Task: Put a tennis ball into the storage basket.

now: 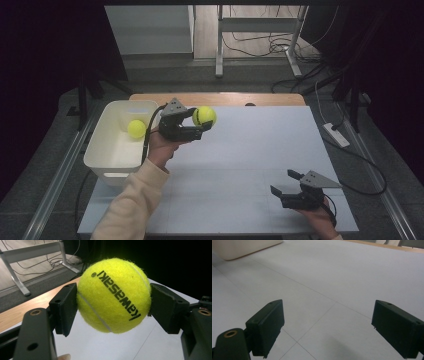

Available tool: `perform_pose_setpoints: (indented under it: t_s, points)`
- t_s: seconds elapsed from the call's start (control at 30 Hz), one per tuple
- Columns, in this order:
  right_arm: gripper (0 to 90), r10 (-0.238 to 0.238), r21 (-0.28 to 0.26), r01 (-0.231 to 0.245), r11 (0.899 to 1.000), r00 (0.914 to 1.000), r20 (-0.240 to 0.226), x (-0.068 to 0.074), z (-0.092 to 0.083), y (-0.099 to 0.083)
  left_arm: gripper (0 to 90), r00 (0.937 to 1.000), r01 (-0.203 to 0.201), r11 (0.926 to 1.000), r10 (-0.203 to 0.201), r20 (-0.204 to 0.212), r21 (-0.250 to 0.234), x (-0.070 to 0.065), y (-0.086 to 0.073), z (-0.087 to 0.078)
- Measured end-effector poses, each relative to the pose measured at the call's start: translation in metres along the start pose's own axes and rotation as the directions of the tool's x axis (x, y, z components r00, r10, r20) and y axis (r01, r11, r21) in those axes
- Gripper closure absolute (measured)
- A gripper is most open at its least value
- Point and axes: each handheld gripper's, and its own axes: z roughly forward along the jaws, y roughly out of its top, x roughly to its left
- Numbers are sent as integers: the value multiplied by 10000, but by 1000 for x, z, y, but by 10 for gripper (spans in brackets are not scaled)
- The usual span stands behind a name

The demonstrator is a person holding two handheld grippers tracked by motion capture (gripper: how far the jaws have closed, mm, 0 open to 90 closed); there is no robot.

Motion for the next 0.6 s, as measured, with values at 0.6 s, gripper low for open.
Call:
perform_pose_setpoints:
  t_s: [0.6]
  points:
    - [110, -24, 20, 24, 10000, 10000, -14, 0, 0, 0, 277, 9996, 126, 9998, -130, -264, -152, 6, 2, -16]
